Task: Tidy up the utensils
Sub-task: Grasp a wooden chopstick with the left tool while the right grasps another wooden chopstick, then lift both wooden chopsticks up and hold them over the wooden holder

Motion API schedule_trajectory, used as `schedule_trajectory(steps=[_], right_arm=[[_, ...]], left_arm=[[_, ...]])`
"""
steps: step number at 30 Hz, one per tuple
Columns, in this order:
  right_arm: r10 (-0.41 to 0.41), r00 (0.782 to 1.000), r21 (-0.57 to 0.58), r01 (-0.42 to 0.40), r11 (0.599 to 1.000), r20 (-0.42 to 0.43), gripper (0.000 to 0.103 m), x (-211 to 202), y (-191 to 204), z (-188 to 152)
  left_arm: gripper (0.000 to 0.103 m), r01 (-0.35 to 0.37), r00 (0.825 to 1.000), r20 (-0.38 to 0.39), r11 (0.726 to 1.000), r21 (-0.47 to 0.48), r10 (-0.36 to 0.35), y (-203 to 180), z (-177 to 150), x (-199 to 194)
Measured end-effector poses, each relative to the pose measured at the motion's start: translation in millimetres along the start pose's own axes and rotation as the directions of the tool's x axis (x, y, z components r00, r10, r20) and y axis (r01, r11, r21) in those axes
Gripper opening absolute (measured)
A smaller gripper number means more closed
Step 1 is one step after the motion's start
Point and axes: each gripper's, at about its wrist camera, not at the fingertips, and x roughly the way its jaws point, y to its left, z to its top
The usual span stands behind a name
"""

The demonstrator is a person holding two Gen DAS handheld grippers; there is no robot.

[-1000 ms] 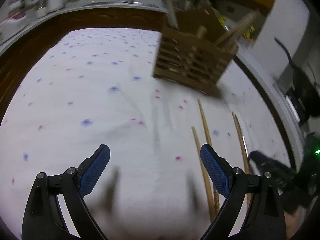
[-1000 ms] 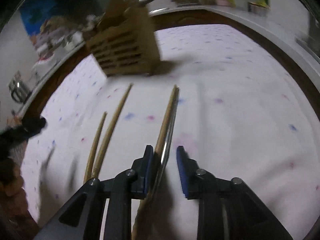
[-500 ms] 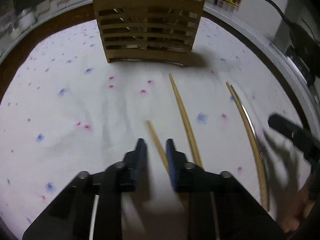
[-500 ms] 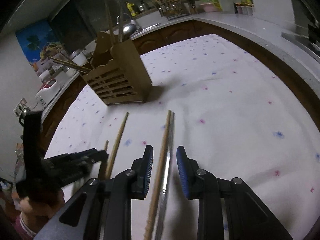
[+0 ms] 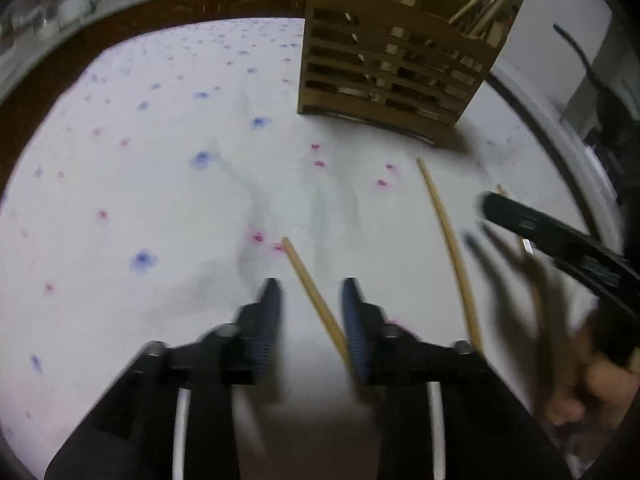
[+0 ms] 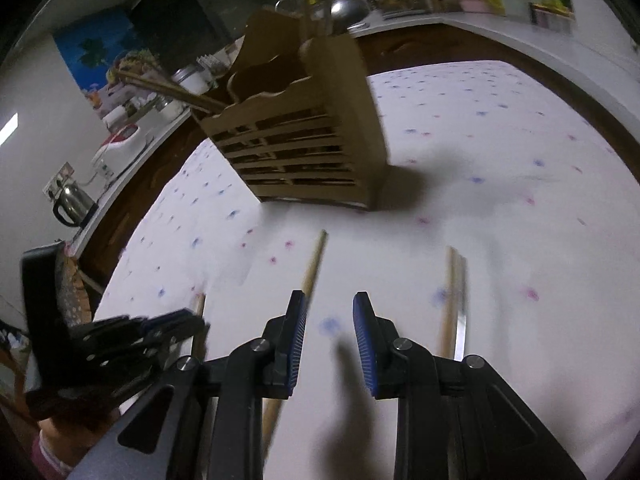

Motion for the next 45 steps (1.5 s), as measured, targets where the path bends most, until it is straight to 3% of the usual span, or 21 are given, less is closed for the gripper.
schedule_trajectory(steps=[6,8,10,12,14,19,24,30,36,41,45], right_arm=[[-0.053,0.997,-0.025,0.051,0.998,-0.06,0.027,44,9,21],[-0.071,0.995,-0.055,0.068,0.996,-0.064,0.027,54,13,23],[-0.109,0.992,-0.114,0.101,0.988,-0.067,0.027,58,22,24],[-0.142,0.987,-0.156,0.13,0.979,-0.068,0.023,60,27,23],[-0.151,0.986,-0.178,0.137,0.974,-0.067,0.01,58,28,21],[-0.076,0.994,-0.102,0.068,0.992,-0.073,0.005,41,17,13],[0.001,1.0,-0.069,-0.001,0.998,-0.001,0.005,-2,20,3],[0.061,0.99,-0.071,-0.052,0.996,0.126,0.005,-63,33,9],[0.092,0.96,-0.082,-0.072,0.994,0.265,0.005,-118,44,23],[0.085,0.932,-0.098,-0.053,0.994,0.352,0.004,-145,54,35],[0.087,0.922,-0.099,-0.053,0.994,0.377,0.004,-153,55,39]], left_arm=[[0.038,-0.102,0.994,0.031,0.993,0.063,0.101,-23,-2,6],[0.026,-0.122,0.991,0.056,0.989,0.082,0.118,-25,-3,6],[0.012,-0.119,0.991,0.065,0.99,0.08,0.114,-24,-1,8],[0.01,-0.105,0.993,0.063,0.992,0.071,0.1,-20,1,9],[0.006,-0.086,0.995,0.062,0.995,0.058,0.083,-15,1,8],[0.005,-0.019,0.997,0.077,1.0,-0.002,0.019,-5,-1,-7],[0.005,0.046,0.989,0.141,0.998,-0.033,-0.04,1,-3,-44],[0.005,0.114,0.963,0.248,0.993,-0.036,-0.101,2,3,-100],[0.005,0.143,0.93,0.346,0.99,-0.018,-0.128,0,10,-148],[0.005,0.14,0.913,0.39,0.99,-0.025,-0.119,2,16,-165],[0.005,0.14,0.904,0.412,0.99,-0.031,-0.115,4,22,-172]])
